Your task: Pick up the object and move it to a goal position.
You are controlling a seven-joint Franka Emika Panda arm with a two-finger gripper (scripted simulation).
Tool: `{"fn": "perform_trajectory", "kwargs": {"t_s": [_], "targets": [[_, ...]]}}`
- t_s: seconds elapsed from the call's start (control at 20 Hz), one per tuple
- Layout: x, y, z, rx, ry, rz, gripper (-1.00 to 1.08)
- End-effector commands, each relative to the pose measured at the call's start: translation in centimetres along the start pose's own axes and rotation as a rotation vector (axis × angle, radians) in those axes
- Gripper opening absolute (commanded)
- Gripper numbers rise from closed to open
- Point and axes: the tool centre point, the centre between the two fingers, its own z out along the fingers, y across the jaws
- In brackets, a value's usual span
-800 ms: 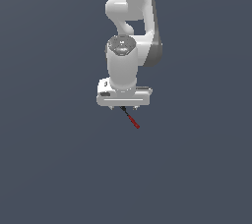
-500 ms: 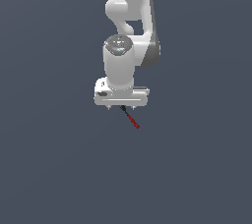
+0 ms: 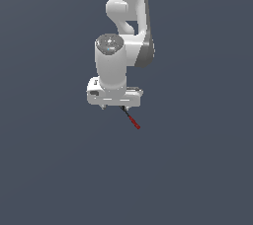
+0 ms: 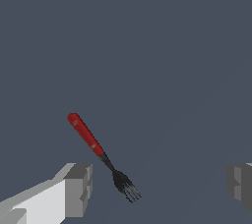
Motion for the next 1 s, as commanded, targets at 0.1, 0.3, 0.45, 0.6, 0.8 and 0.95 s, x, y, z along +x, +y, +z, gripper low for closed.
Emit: {"fn": "perform_trajectory", "kwargs": {"t_s": [0.1, 0.3, 0.45, 0.6, 0.8, 0.95], "targets": [[-0.3, -0.3, 0.7, -0.001, 0.0, -0.035, 1.0], [-0.7, -0.8, 1.8, -0.001, 0.001, -0.097, 1.0], [-1.2, -1.4, 3.0, -0.001, 0.001, -0.162, 1.0], [-1.9, -2.1, 4.4, 0.0, 0.003, -0.243, 1.0], [-3.2, -3.2, 6.5, 0.003, 0.006, -0.371, 1.0], [-4.0, -4.0, 7.8, 0.007, 0.008, -0.454, 1.0]]}}
